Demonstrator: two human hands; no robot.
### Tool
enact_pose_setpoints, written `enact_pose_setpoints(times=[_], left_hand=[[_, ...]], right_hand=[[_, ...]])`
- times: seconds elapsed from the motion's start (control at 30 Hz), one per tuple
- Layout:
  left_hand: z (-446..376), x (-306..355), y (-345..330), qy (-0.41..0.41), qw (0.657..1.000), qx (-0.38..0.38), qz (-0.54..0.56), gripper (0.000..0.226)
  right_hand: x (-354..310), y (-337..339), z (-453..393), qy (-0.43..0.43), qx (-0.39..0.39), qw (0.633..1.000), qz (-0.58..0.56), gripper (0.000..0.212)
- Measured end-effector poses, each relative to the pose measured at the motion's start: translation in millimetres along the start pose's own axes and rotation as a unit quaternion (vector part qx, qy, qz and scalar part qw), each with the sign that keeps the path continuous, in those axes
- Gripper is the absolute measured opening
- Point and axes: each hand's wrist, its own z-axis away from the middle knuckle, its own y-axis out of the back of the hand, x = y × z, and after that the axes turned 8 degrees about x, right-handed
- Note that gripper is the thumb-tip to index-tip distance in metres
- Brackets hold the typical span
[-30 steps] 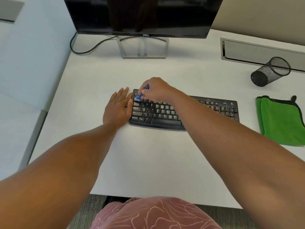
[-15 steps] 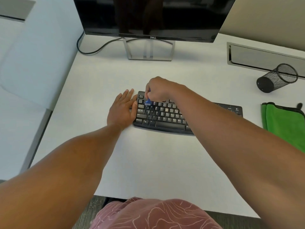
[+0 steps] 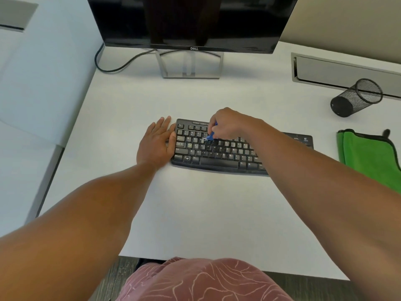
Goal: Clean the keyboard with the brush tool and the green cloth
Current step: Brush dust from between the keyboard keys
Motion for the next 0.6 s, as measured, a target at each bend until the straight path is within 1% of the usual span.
enact_pose_setpoints(times=[0.07,0.13,0.2,0.23,0.3,0.37,0.4,0.47,0.53,0.6], left_hand=[[0,0,0,0.001,1.0,0.002,0.001,0.058],[0,1,0,0.001,1.0,0.0,-0.002,0.058],[1,1,0,-0.001,1.0,0.0,-0.003,0.058],[0,1,1,0.0,1.0,0.0,-0.001,0.058],[0,1,1,0.001,1.0,0.0,0.0,0.058],[1,1,1,0.001,1.0,-0.003,-0.003,0.058],[1,1,1,0.001,1.0,-0.002,-0.004,0.059],[0,1,1,0.0,1.0,0.0,-0.004,0.059],[1,1,1,0.0,1.0,-0.001,-0.004,0.059],[1,1,1,-0.003,1.0,0.001,-0.004,0.058]], right_hand=[[12,-2,0,-0.019,0.003,0.999,0.027,0.024],[20,2,3,-0.038,-0.001,0.996,0.078,0.016],[26,8,5,-0.054,-0.001,0.994,0.095,0.025],[27,13,7,-0.056,0.002,0.995,0.083,0.025],[29,18,12,-0.046,0.014,0.998,0.03,0.018],[34,17,13,-0.045,0.027,0.998,-0.041,0.021],[37,15,15,-0.044,0.024,0.998,-0.045,0.023],[43,8,18,-0.055,0.005,0.998,0.003,0.025],[48,7,21,-0.083,0.004,0.995,0.061,0.019],[50,13,22,-0.1,0.008,0.989,0.107,0.022]])
